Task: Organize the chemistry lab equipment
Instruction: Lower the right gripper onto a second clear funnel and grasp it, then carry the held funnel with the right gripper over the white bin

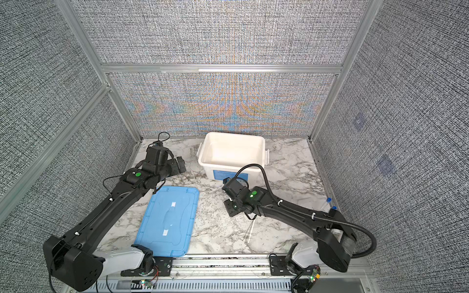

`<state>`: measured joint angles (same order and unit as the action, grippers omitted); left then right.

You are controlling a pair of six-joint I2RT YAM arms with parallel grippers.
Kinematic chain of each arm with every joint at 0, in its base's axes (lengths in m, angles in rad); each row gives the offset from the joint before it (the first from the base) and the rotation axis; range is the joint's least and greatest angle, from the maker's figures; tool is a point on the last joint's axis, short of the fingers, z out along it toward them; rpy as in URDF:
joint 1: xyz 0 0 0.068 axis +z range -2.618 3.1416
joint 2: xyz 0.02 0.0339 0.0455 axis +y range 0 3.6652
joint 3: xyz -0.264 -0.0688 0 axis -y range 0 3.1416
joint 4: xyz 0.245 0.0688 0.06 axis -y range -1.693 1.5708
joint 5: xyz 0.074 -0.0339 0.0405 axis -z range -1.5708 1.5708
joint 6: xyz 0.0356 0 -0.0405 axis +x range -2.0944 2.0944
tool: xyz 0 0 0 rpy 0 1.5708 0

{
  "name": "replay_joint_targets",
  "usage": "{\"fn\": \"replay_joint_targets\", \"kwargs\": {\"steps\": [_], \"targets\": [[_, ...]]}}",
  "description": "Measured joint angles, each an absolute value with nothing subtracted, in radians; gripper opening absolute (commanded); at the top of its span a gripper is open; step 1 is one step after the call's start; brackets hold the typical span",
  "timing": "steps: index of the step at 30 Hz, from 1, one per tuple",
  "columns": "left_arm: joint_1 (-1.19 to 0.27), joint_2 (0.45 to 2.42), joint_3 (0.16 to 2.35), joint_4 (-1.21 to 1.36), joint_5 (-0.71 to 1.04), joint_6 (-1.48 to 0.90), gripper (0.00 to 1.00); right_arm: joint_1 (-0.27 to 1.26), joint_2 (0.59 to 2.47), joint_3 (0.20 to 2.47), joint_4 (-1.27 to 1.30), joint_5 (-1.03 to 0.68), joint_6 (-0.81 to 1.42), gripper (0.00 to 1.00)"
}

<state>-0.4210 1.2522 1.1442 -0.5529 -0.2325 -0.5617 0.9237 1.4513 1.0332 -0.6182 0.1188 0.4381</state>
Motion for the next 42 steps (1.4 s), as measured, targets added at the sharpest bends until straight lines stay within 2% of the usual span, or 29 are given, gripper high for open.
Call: {"fn": "replay_joint_targets", "kwargs": {"steps": [6, 11, 15, 18, 27, 33, 42], "targets": [[-0.421, 1.241, 1.139, -0.544, -0.223, -0.569, 0.99, 0.953, 1.65, 1.129, -0.736, 0.259, 0.655, 0.41], [-0.421, 1.23, 1.12, -0.547, -0.206, -0.57, 0.99, 0.975, 1.748, 1.165, -0.804, 0.334, 0.745, 0.25], [-0.421, 1.214, 1.11, -0.54, -0.199, -0.576, 0.99, 0.987, 1.79, 1.208, -0.849, 0.378, 0.78, 0.08], [-0.421, 1.214, 1.11, -0.542, -0.197, -0.576, 0.99, 1.002, 1.79, 1.231, -0.895, 0.437, 0.791, 0.0], [-0.419, 1.201, 1.137, -0.556, -0.187, -0.574, 0.99, 1.036, 1.688, 1.31, -0.925, 0.435, 0.789, 0.0], [-0.419, 1.195, 1.144, -0.556, -0.188, -0.554, 0.99, 1.02, 1.545, 1.407, -0.815, 0.429, 0.63, 0.0], [-0.418, 1.191, 1.148, -0.557, -0.18, -0.554, 0.99, 0.834, 1.537, 1.499, -0.532, 0.291, 0.389, 0.0]]}}
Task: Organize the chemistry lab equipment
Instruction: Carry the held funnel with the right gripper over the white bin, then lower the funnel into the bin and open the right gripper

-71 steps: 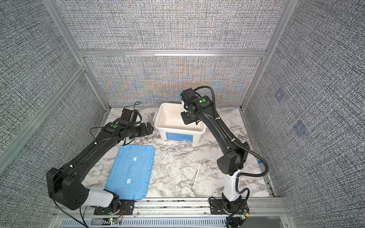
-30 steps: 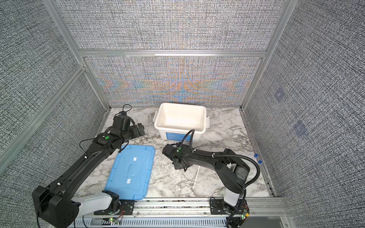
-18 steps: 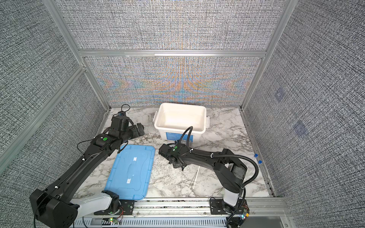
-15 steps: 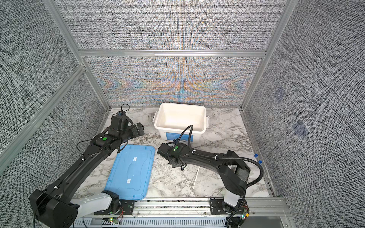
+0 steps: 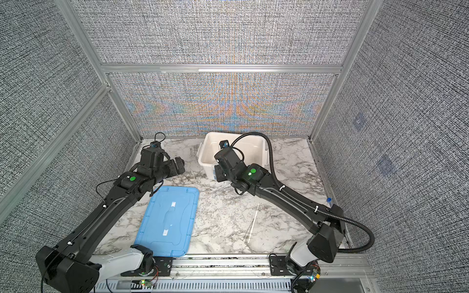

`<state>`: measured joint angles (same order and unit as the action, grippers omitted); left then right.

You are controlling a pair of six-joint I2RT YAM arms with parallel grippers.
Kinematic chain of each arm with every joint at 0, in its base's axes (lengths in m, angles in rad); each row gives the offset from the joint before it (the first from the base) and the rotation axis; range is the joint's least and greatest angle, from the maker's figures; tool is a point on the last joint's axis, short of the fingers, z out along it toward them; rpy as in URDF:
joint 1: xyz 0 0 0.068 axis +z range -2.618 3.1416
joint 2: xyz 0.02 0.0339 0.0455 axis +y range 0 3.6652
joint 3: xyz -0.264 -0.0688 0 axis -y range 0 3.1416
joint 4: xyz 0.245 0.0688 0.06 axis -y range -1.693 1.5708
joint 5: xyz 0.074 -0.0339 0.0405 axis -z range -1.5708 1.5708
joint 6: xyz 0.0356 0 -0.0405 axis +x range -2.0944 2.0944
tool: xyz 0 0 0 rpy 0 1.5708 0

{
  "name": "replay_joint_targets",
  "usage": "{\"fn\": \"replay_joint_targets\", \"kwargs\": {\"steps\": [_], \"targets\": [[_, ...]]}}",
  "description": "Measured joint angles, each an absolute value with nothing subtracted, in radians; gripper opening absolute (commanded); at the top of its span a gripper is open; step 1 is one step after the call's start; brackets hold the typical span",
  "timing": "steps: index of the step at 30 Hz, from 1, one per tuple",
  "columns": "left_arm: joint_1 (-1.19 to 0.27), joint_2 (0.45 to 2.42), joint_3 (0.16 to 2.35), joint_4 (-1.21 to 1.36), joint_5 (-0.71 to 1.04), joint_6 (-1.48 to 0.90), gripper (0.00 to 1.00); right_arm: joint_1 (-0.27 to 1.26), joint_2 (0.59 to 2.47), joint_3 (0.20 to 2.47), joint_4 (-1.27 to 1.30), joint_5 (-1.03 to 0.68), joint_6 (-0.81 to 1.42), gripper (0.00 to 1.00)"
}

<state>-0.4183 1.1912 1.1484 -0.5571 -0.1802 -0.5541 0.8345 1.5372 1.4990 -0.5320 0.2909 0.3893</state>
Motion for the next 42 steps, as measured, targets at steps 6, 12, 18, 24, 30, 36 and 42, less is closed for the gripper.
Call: {"fn": "replay_joint_targets", "kwargs": {"steps": [6, 12, 18, 24, 30, 36, 42], "targets": [[-0.418, 1.19, 1.153, -0.569, -0.172, -0.554, 0.99, 0.691, 1.69, 1.637, -0.454, 0.101, 0.334, 0.0], [-0.418, 1.183, 1.124, -0.574, -0.138, -0.564, 0.99, 0.662, 1.88, 1.753, -0.432, -0.006, 0.179, 0.0], [-0.418, 1.184, 1.121, -0.582, -0.117, -0.577, 0.99, 0.66, 2.021, 1.804, -0.39, 0.006, -0.005, 0.0], [-0.418, 1.186, 1.126, -0.592, -0.105, -0.58, 0.99, 0.638, 2.107, 1.843, -0.364, 0.065, -0.097, 0.0], [-0.418, 1.209, 1.133, -0.602, -0.102, -0.579, 0.99, 0.628, 2.197, 1.877, -0.342, 0.111, -0.213, 0.0], [-0.418, 1.214, 1.145, -0.607, -0.102, -0.576, 0.99, 0.6, 2.292, 2.015, -0.437, 0.079, -0.245, 0.0], [-0.418, 1.214, 1.151, -0.604, -0.103, -0.573, 0.99, 0.573, 2.337, 2.083, -0.508, 0.006, -0.233, 0.0]]}}
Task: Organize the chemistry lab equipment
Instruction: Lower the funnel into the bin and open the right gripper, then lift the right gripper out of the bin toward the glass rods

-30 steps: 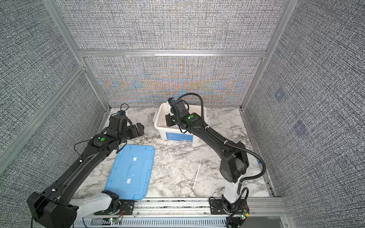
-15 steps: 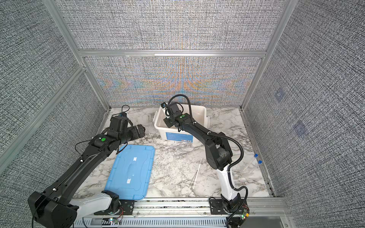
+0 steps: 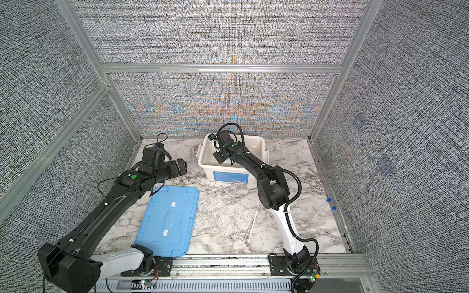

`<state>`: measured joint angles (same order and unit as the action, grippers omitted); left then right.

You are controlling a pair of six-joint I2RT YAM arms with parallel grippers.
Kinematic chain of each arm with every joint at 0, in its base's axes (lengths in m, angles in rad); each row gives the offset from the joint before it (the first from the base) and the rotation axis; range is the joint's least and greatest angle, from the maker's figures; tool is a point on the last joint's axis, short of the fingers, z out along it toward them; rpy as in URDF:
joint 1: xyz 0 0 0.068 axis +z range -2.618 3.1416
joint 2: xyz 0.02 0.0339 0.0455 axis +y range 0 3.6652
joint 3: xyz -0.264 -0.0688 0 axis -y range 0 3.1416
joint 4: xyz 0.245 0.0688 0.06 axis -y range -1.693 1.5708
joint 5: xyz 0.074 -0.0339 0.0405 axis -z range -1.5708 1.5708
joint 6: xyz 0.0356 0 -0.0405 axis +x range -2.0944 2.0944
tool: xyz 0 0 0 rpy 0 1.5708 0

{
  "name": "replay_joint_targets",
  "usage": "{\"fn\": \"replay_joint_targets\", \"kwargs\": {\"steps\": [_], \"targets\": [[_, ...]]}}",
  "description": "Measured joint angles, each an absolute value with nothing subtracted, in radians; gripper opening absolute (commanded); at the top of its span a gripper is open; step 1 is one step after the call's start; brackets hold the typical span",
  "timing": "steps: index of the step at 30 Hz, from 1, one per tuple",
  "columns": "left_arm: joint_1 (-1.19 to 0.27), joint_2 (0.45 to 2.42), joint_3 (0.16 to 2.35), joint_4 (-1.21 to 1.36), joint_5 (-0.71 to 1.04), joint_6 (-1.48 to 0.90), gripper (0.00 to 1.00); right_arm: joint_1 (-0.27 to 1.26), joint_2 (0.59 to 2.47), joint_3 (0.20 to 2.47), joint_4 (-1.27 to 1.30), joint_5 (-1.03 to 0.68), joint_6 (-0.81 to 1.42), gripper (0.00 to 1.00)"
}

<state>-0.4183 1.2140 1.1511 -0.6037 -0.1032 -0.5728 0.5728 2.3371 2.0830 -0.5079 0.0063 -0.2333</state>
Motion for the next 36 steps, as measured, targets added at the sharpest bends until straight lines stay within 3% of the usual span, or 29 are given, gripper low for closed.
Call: {"fn": "replay_joint_targets", "kwargs": {"steps": [9, 14, 18, 30, 36], "targets": [[-0.418, 1.236, 1.168, -0.604, -0.102, -0.567, 0.99, 0.576, 2.4, 2.12, -0.563, -0.041, -0.221, 0.01], [-0.418, 1.245, 1.186, -0.6, -0.094, -0.557, 0.99, 0.576, 2.405, 2.13, -0.557, -0.018, -0.217, 0.24], [-0.418, 1.24, 1.175, -0.604, -0.079, -0.557, 0.99, 0.576, 2.389, 2.141, -0.573, -0.017, -0.21, 0.31], [-0.418, 1.222, 1.146, -0.57, -0.078, -0.558, 0.99, 0.576, 2.226, 2.202, -0.655, -0.061, -0.136, 0.34], [-0.418, 1.22, 1.117, -0.54, -0.076, -0.576, 0.99, 0.576, 1.978, 2.048, -0.631, -0.002, -0.093, 0.37]]}}
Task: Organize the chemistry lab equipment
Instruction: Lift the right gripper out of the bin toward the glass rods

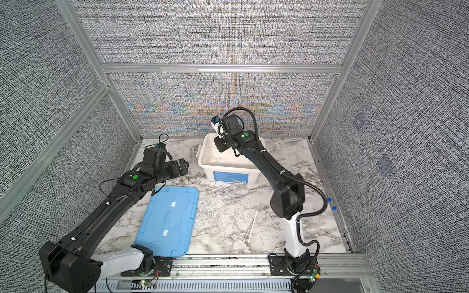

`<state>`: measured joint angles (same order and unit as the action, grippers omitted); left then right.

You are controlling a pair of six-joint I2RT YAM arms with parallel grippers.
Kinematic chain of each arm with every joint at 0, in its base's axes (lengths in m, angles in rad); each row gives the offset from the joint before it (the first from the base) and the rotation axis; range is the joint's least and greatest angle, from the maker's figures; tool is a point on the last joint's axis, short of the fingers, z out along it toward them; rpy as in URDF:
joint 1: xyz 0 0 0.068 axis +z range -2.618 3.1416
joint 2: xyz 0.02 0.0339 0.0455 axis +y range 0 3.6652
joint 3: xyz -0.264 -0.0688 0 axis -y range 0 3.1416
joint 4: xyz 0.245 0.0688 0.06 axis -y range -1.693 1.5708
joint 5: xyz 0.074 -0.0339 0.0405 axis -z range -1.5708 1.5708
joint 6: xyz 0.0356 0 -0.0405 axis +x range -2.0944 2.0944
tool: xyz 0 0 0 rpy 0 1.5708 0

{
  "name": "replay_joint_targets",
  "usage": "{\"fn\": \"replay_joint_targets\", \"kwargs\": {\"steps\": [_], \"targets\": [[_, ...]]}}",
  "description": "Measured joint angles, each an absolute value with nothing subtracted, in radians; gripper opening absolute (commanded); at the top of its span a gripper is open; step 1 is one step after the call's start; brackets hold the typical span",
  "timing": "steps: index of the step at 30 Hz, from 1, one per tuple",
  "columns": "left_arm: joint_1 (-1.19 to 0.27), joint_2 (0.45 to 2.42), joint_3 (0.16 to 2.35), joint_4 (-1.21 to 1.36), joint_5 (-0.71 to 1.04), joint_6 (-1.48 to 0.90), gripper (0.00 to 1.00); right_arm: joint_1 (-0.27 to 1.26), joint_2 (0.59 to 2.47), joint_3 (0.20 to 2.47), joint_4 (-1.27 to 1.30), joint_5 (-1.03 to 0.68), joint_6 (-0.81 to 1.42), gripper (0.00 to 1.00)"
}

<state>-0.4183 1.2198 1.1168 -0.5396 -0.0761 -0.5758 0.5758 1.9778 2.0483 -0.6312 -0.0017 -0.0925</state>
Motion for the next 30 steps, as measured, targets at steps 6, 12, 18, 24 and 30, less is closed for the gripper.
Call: {"fn": "replay_joint_targets", "kwargs": {"steps": [6, 12, 18, 24, 30], "targets": [[-0.418, 1.262, 1.142, -0.503, -0.076, -0.601, 0.99, 0.576, 1.681, 1.782, -0.571, 0.06, -0.071, 0.39], [-0.417, 1.28, 1.144, -0.443, -0.075, -0.628, 0.99, 0.62, 1.436, 1.547, -0.555, 0.136, 0.01, 0.42], [-0.416, 1.307, 1.177, -0.421, -0.11, -0.634, 0.99, 0.783, 1.193, 1.301, -0.591, 0.255, 0.157, 0.41], [-0.416, 1.315, 1.214, -0.384, -0.138, -0.635, 0.99, 0.891, 1.096, 1.131, -0.719, 0.332, 0.366, 0.41], [-0.416, 1.304, 1.191, -0.376, -0.14, -0.641, 0.99, 0.91, 1.096, 0.979, -0.812, 0.284, 0.586, 0.41]]}}
